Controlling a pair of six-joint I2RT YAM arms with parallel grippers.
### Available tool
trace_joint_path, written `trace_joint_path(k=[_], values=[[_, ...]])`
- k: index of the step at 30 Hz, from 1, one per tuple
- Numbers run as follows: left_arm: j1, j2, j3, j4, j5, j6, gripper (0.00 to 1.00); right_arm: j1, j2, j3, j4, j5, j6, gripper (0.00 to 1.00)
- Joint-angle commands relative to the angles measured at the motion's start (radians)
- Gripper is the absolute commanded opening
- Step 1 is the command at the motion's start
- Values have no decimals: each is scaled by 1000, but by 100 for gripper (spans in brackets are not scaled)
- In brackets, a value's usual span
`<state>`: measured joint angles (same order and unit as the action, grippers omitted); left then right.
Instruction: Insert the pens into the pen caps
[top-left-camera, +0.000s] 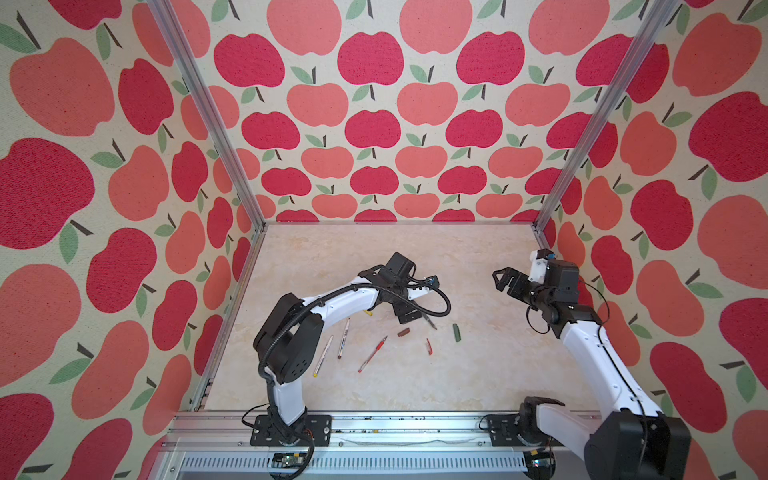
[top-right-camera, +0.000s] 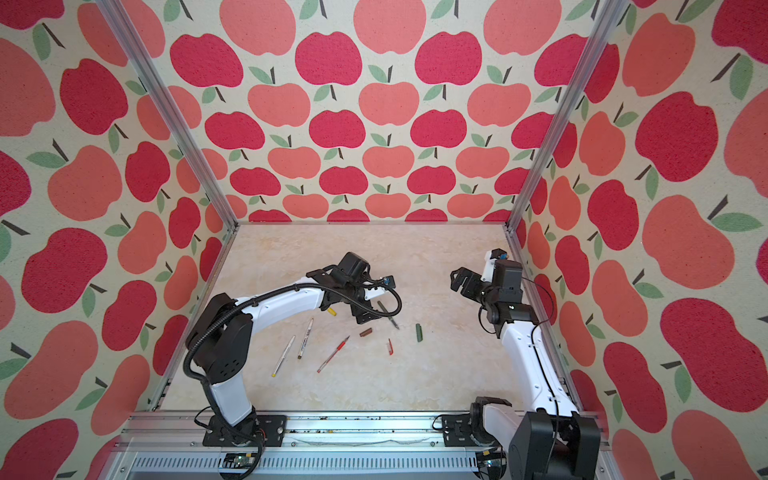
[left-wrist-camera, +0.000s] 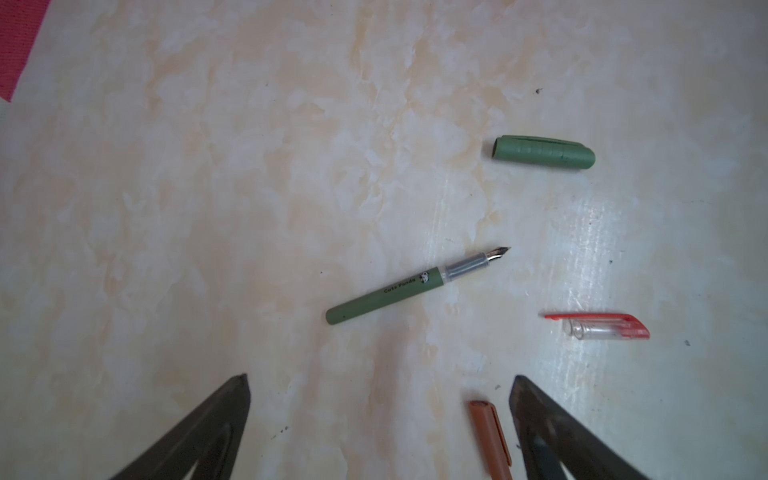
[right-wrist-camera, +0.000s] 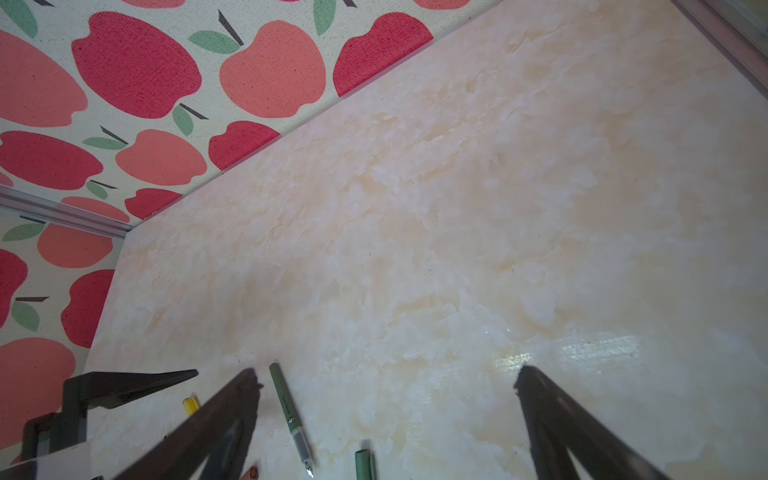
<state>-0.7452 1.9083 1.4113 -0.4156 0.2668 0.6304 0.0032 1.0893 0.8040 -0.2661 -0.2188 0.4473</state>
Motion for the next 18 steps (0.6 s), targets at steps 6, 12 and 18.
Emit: trace_joint_path(k=[6,12,18], values=[[-43,146,110,-209,-35,80,95,-12,23,10,-4,25,-16,99],[-57,215,154,-224,-92,109,95,-15,21,-2,0,26,-22,99],[-66,235,164,-182,-153,117,96,-22,17,1,-8,29,-33,99]])
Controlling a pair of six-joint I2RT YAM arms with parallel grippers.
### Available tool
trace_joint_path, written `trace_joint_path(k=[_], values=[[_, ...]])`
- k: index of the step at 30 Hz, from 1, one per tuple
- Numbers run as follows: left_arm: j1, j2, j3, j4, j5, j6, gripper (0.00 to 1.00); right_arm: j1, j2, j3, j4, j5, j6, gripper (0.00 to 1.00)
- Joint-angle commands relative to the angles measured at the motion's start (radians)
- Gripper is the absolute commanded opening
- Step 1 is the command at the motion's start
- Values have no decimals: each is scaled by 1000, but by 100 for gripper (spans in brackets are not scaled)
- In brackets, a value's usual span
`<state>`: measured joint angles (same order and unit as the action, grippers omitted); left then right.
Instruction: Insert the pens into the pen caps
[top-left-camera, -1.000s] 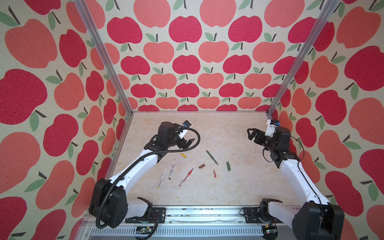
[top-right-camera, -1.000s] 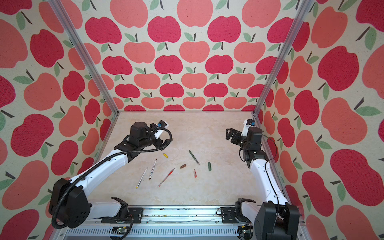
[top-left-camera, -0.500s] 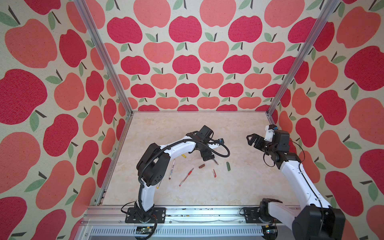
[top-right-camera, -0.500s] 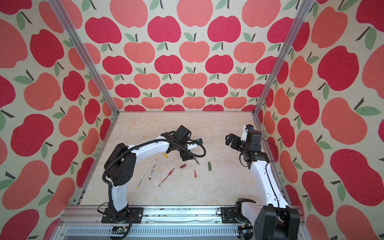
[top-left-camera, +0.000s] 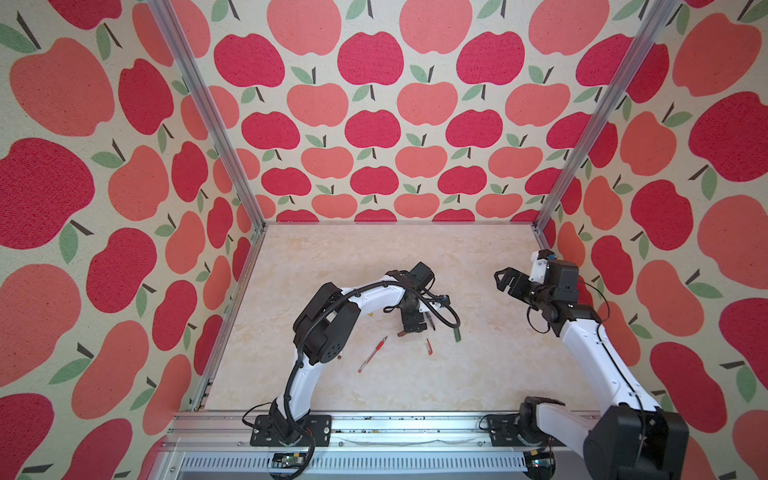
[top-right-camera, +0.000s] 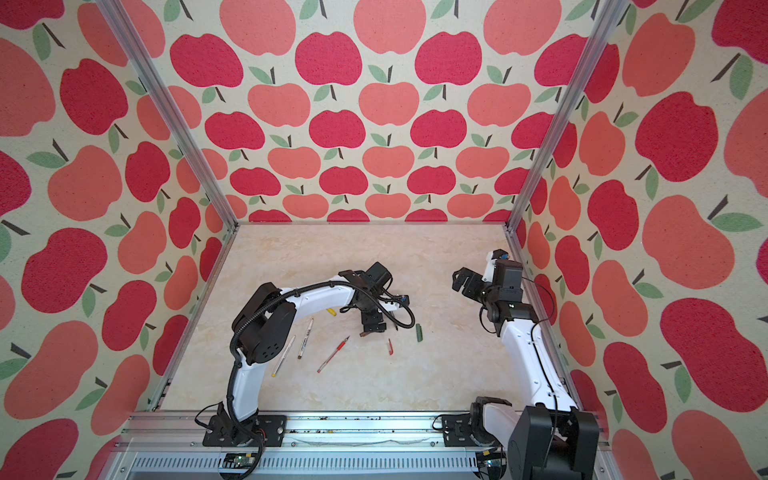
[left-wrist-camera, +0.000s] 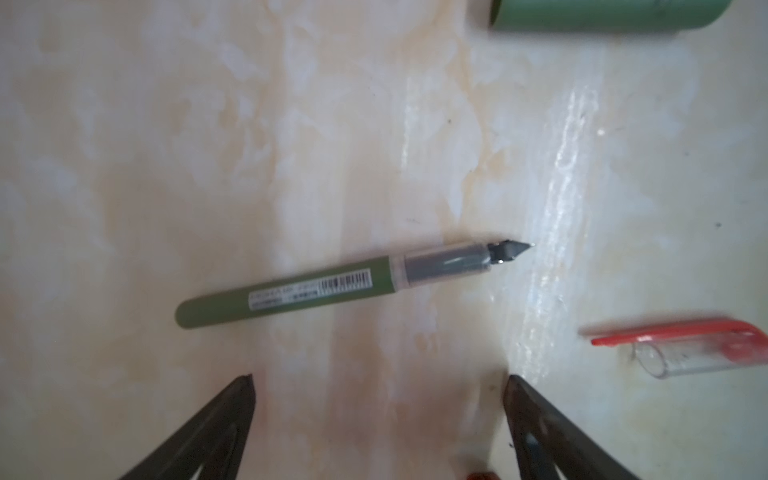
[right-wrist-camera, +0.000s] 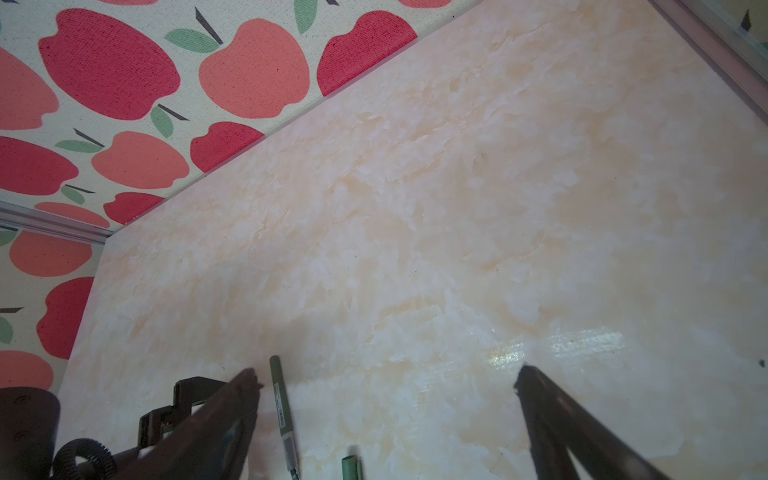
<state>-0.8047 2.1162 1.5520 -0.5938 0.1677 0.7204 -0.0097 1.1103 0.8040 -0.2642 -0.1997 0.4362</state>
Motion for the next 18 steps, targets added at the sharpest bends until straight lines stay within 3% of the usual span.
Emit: trace_joint_path(k=[1,8,14,18], values=[[-8,27,22,4,-68,33,96,-9,-3,0,-8,9,-22,99],[-11,7,17,55,-131,60,95,-11,0,-9,6,-5,-17,99],[2,-15,70,105,-106,3,96,-12,27,-20,12,-3,-1,99],[37,-90,46,170,-50,-58,98,-8,201,68,-101,-97,0,85]])
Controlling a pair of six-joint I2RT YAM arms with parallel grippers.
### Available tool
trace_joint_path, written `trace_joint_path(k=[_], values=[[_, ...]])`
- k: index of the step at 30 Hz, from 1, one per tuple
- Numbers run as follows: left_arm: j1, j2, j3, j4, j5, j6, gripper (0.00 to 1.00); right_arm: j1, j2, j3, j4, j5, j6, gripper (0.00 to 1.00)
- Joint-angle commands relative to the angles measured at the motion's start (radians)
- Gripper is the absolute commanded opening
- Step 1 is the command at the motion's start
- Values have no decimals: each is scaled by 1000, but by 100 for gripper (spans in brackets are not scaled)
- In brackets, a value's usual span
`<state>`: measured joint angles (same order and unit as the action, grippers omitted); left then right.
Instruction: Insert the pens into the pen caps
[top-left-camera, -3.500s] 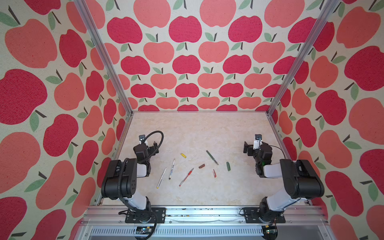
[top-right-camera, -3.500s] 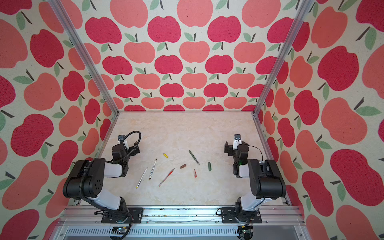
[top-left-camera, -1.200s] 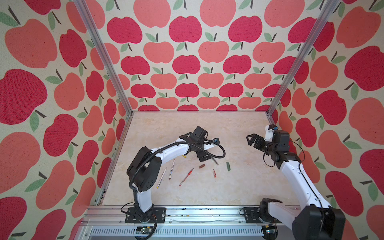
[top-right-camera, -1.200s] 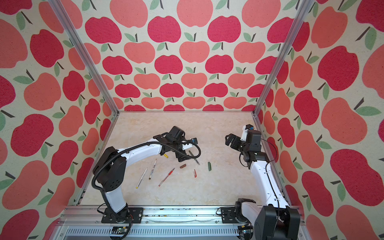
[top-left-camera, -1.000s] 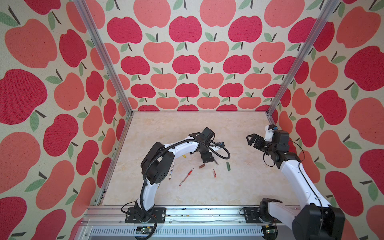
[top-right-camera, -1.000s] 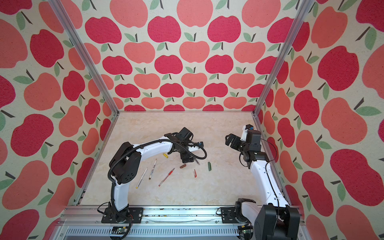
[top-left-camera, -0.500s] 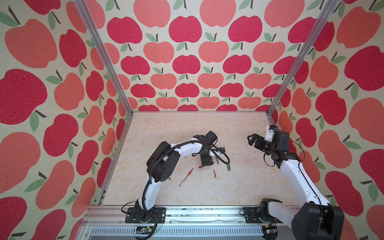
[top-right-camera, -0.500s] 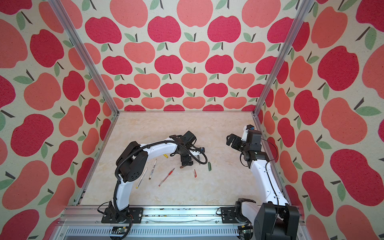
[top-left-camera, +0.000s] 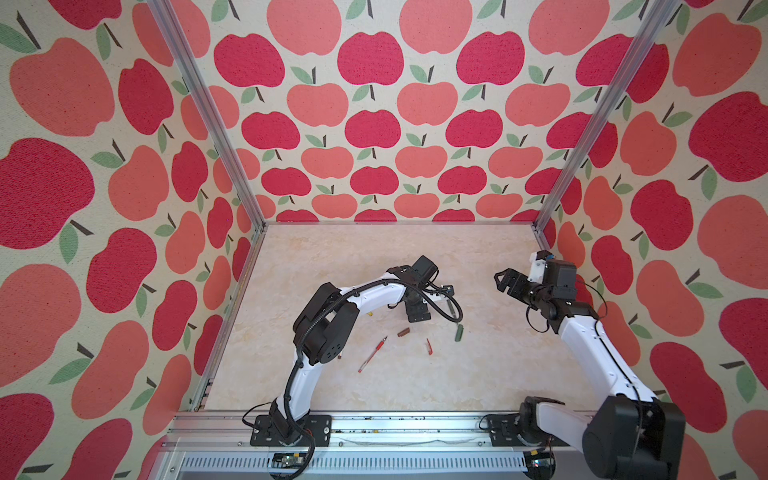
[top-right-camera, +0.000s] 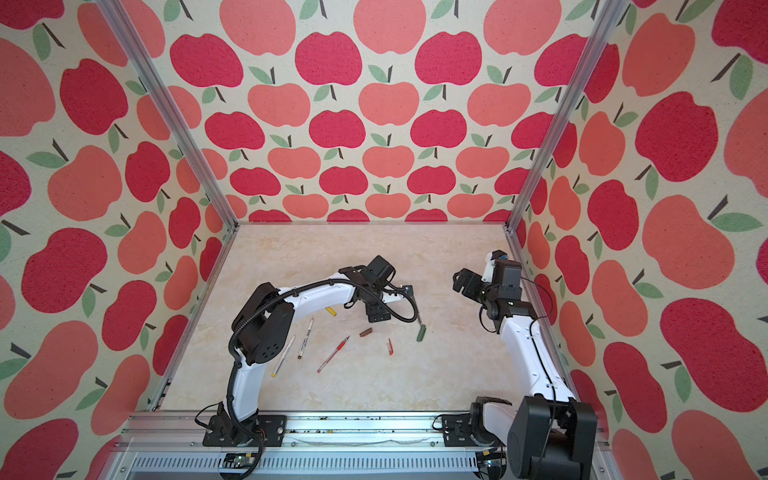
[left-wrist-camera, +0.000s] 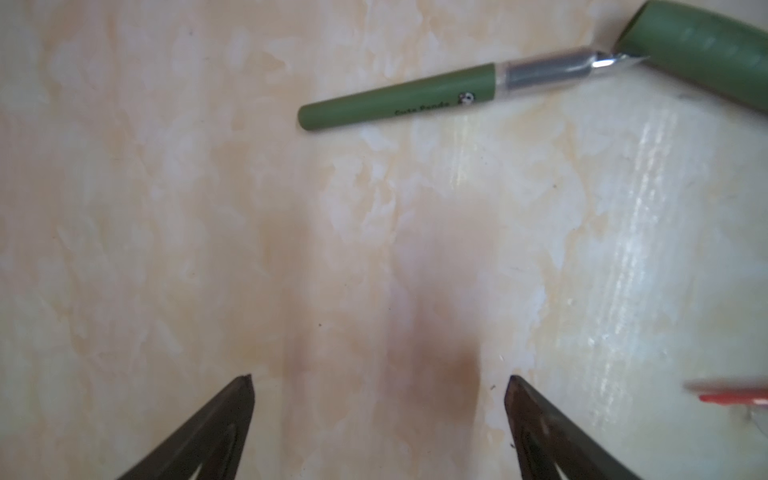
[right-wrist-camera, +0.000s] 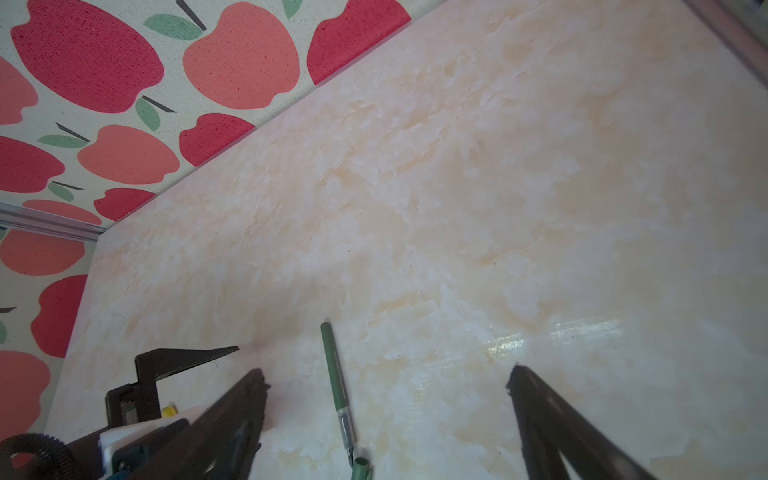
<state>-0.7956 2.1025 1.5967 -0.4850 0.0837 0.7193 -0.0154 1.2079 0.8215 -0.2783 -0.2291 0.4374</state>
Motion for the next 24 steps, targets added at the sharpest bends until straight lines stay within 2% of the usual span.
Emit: trace_joint_path(k=[1,4,7,8,9,15,20,24], values=[[41,-105,-15,86,60,-71,99,-1,144,75,-116,-85,-4,84],[60,-170,-67,152,143,-19,100,3,181,76,-114,-102,13,83],[54,-187,-116,220,229,166,99,2,170,68,-110,-81,18,87],[49,-176,-117,230,248,215,99,3,172,71,-115,-78,18,91],[41,-157,-108,238,252,256,99,4,175,80,-127,-80,13,98],[6,-33,-34,258,258,496,99,10,177,93,-206,-14,-1,99],[-13,49,35,262,253,556,100,-37,98,26,-172,5,59,99],[-35,107,98,202,228,609,98,-89,64,-31,-103,-68,119,99]])
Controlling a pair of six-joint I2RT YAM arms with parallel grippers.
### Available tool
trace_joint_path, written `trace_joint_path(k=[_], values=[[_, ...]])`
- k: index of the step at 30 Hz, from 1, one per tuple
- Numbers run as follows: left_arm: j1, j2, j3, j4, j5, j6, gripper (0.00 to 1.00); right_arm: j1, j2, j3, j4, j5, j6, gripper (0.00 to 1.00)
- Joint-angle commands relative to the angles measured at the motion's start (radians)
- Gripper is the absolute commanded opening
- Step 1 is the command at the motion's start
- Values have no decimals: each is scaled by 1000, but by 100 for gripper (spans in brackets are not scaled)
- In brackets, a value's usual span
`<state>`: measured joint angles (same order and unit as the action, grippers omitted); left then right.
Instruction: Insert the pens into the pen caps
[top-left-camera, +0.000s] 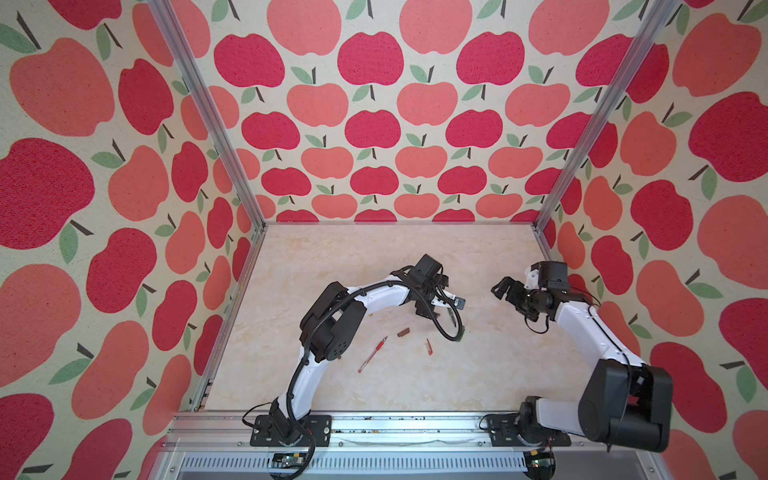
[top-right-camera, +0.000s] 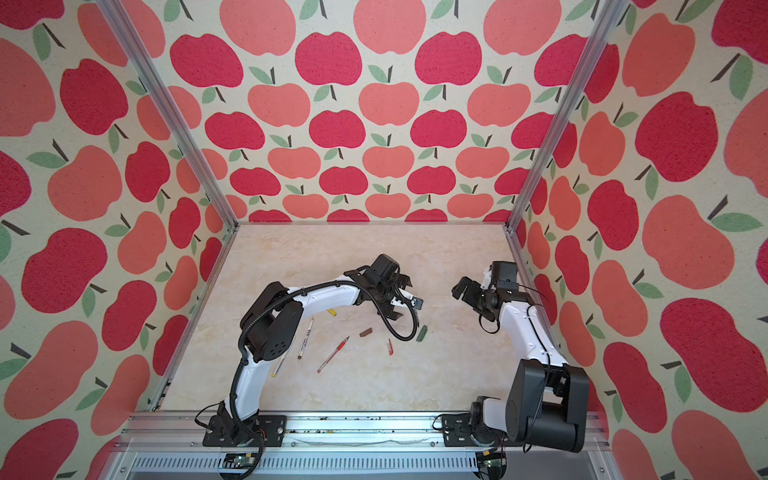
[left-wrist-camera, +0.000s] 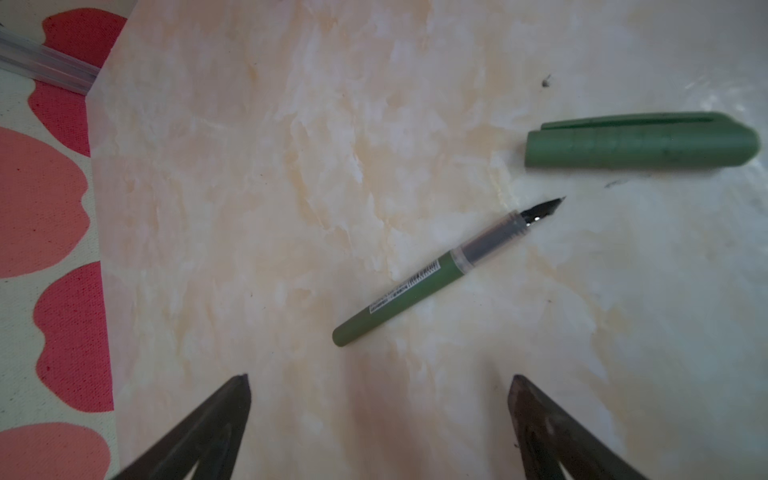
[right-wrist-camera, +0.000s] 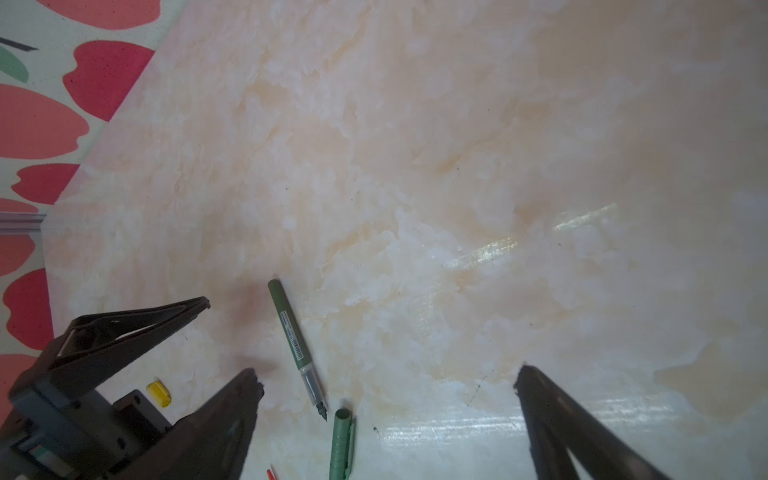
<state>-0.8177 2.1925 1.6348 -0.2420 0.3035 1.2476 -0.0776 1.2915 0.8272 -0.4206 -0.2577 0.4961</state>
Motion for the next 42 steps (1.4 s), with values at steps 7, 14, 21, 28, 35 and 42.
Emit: trace_joint_path(k=[7,14,21,28,35,42], values=[[-53,93,174,-174,-16,91,92,-56,15,-51,103,-125,83,99],[-70,137,274,-358,-39,76,84,-58,15,-72,157,-151,96,99],[-78,175,362,-450,-33,53,76,-61,11,-93,193,-170,109,99],[-82,202,373,-427,-35,65,72,-62,-10,-102,206,-168,110,99],[-84,220,370,-419,-42,93,71,-63,-12,-108,221,-175,115,99],[-87,222,350,-393,-27,110,64,-64,-4,-117,242,-189,132,99]])
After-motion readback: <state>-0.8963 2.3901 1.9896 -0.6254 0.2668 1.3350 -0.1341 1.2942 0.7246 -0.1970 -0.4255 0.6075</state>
